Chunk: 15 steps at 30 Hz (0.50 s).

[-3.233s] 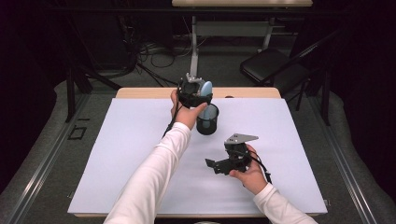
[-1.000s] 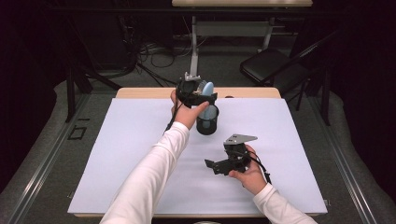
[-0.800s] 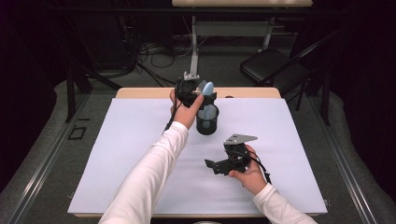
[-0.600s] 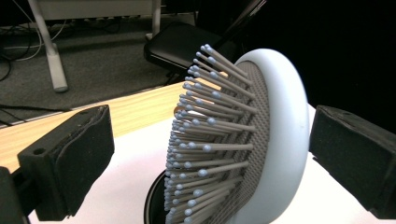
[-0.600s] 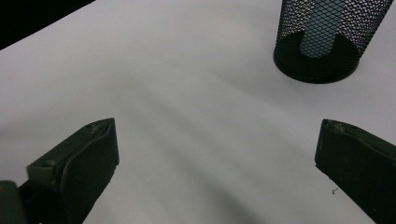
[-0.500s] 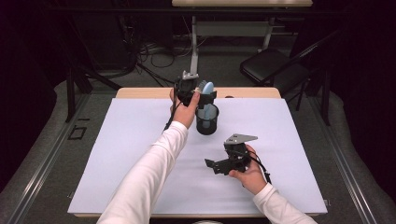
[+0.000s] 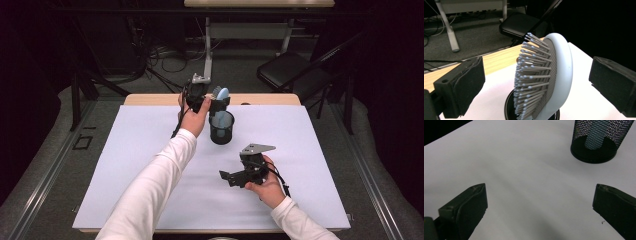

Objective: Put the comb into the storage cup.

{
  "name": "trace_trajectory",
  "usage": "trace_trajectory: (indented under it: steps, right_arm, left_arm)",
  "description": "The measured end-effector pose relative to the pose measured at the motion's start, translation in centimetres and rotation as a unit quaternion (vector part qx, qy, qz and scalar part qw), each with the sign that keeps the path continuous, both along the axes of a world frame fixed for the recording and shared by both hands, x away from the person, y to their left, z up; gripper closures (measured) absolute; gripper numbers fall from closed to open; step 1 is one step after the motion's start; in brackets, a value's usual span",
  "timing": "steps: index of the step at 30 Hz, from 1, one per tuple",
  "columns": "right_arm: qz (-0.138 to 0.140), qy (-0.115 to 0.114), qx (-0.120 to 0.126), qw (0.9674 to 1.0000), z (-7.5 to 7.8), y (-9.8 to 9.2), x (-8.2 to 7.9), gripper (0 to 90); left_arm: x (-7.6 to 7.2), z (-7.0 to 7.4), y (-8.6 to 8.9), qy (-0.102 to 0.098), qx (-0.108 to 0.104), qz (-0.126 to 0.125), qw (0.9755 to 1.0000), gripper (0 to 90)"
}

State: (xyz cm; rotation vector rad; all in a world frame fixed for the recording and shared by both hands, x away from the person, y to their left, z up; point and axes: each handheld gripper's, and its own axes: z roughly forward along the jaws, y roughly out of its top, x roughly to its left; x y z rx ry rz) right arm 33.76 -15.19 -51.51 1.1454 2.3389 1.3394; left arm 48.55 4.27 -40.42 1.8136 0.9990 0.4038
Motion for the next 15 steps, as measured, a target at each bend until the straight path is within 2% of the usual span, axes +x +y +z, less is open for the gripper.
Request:
trace_trajectory:
  steps: [6, 15]
  right_arm:
    - [0.001, 0.002, -0.001, 1.0000, -0.1, 0.0, 0.1, 0.0]
    - [0.000, 0.002, -0.002, 1.0000, -0.1, 0.0, 0.0, 0.0]
  left_arm:
    - [-0.5, 0.6, 0.7, 0.003, 0.012, -0.010, 0.9999, 0.6]
    - [-1.6, 1.4, 1.7, 0.002, 0.016, -0.032, 0.9994, 0.6]
